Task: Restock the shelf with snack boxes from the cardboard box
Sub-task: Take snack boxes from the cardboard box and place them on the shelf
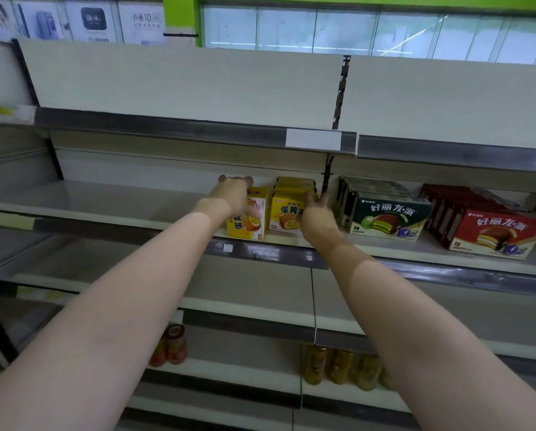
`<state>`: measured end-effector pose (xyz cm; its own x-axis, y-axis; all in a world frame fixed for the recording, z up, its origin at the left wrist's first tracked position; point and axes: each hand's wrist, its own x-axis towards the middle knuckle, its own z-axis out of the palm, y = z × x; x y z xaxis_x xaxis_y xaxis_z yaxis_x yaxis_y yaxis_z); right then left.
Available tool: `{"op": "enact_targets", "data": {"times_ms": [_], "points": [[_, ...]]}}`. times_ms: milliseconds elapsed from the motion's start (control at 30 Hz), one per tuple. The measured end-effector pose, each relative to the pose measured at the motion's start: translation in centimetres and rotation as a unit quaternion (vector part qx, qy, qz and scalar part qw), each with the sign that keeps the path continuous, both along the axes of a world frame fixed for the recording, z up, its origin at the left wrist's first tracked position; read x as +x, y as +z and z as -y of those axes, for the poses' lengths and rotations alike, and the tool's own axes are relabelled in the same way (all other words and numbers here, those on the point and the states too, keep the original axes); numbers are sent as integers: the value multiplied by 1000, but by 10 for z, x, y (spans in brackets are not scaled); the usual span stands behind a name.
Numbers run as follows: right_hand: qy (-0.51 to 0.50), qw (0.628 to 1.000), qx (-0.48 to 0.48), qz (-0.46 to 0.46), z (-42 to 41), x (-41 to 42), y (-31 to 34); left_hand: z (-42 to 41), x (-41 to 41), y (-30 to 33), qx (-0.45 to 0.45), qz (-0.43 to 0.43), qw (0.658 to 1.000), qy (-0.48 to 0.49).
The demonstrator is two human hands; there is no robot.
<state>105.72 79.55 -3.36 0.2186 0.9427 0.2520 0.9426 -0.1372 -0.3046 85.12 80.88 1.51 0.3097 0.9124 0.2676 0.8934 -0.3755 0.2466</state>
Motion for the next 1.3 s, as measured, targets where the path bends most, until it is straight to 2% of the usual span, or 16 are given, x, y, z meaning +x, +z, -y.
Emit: {"op": "enact_targets", "data": {"times_ms": [267, 400, 500, 667, 700, 800, 867, 933, 1033, 1167, 1300], "points": [[61, 995, -70, -45, 1, 14, 7, -6, -5, -9, 18, 91, 996, -16], [44, 997, -25, -53, 14, 9, 26, -9, -13, -5, -7, 195, 981, 16], [107, 993, 30, -30, 23, 5, 34, -16, -20, -9, -48, 248, 967, 31], [186, 982, 40, -13, 30, -6, 34, -16, -31, -3, -119, 257, 959, -13], [202, 978, 39, -22, 32, -9, 35, -15, -32, -1, -119, 233, 965, -24], [264, 962, 49, -54, 38, -15, 40, -5, -24, 7, -65, 86, 993, -51], [288, 956, 59, -17, 37, -19, 41, 1, -14, 8, -37, 61, 994, -78], [298, 952, 57, 32, 38, -22, 41, 3, -10, 4, -32, 119, 987, -98], [299, 953, 45, 7, 47, -20, 45, 7, -9, -8, -32, 218, 969, -113], [245, 968, 45, -10, 51, -7, 44, 11, 1, -21, -32, 258, 960, -102], [198, 979, 38, -33, 60, 17, 41, 13, 18, -22, -70, 242, 959, -129]]}}
